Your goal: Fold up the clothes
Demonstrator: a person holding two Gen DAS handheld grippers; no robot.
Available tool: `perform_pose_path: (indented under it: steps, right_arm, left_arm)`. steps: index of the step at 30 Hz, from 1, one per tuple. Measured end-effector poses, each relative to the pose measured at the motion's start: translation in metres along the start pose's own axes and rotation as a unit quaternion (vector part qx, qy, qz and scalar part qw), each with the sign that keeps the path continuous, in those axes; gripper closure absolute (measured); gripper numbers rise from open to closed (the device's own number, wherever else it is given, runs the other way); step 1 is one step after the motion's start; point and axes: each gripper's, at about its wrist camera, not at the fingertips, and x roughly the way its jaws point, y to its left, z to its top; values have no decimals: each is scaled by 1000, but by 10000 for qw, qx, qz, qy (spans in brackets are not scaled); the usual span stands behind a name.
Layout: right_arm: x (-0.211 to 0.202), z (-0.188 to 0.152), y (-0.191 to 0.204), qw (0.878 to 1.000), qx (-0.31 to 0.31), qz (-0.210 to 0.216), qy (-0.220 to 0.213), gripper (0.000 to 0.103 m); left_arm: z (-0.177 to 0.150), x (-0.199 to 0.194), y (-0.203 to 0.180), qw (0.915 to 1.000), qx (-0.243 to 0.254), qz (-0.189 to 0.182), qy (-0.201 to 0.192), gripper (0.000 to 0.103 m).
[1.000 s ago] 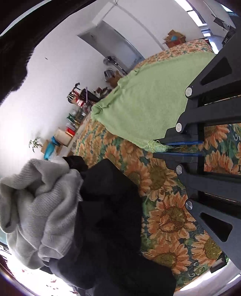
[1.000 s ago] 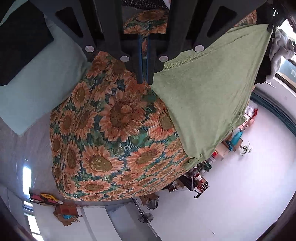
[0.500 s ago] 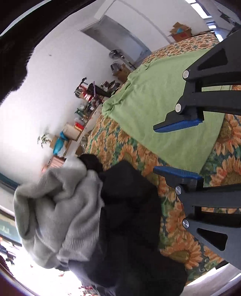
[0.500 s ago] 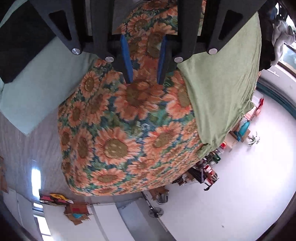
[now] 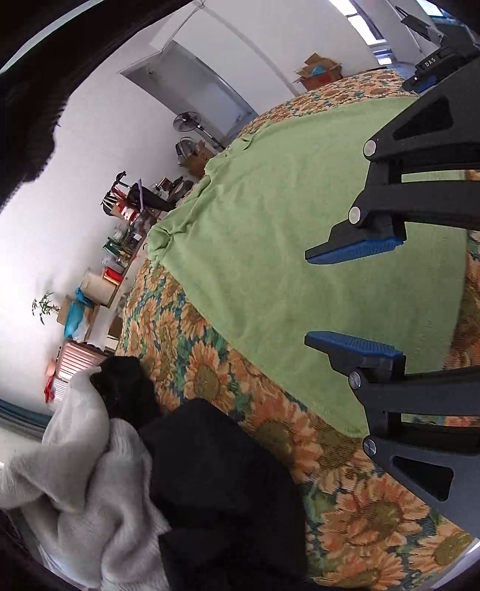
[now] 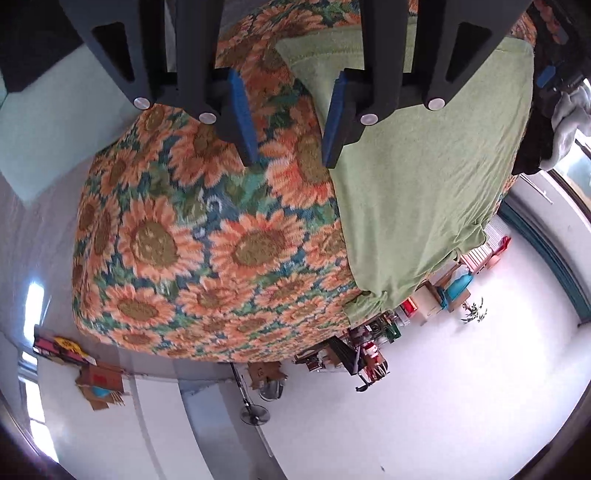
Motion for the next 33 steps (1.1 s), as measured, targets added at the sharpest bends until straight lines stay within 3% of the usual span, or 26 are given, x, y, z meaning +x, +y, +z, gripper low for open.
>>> perform_pose_path:
  steps: [4,12,18,21,24,33]
  right_arm:
    - [4,6,-2,10000,5,59,-34,60]
    - [1,-6,-16,9996,275,18,68,56]
    - [-5,-25,-27,9975,552,332,290,55]
    - [-7,-31,-28,9964,632,471,318,54]
    - [-7,-34,-25,9961,626,520,356,53]
    - [-2,-39,-9,9947,517,732,511,53]
  left_arm:
    - [5,6,-1,9999,-23,138,-72,65]
    - [9,3,33,9985,-382,383,-83,65]
    - [0,-3,62,9964,-780,324,-96,64]
    - [-5,-8,76,9948,-982,226,-143,64]
    - [-9,-11,86,9931,-1158,-17,-159,54]
    - [-16,0,84,9899,-1207,-717,176,53]
